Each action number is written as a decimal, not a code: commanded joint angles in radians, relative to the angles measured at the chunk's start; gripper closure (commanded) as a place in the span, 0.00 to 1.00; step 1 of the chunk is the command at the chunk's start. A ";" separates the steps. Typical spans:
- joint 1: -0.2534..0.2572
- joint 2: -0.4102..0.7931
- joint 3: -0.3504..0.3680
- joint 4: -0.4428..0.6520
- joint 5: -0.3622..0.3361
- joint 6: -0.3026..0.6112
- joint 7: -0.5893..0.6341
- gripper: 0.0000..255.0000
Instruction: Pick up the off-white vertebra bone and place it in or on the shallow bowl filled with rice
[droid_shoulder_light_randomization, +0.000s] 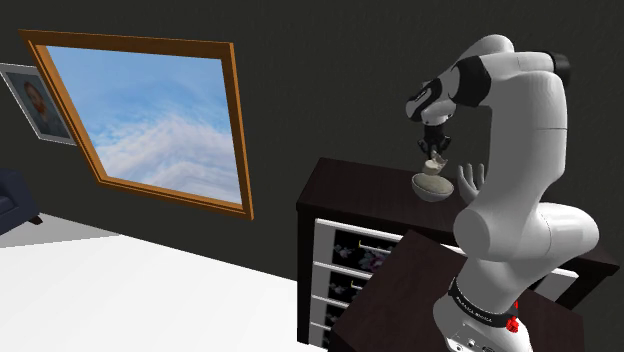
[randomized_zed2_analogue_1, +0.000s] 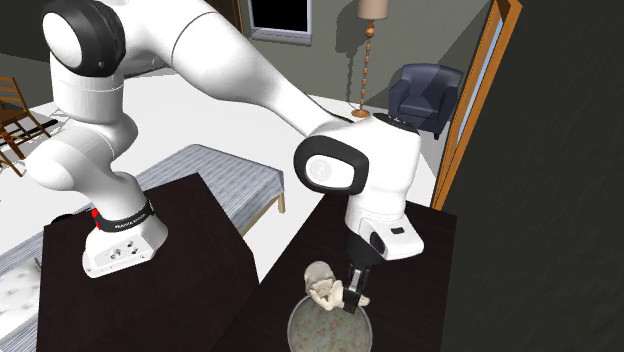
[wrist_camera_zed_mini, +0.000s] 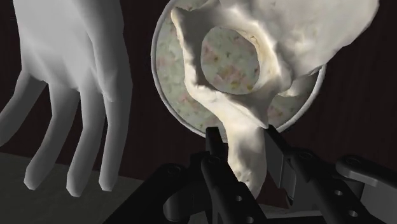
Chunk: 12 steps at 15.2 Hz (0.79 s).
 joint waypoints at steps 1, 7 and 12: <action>-0.047 0.034 -0.009 0.047 0.013 0.001 -0.060 1.00; -0.052 0.075 -0.005 0.027 0.016 0.061 -0.049 1.00; -0.056 0.114 -0.001 0.017 0.020 0.108 -0.040 1.00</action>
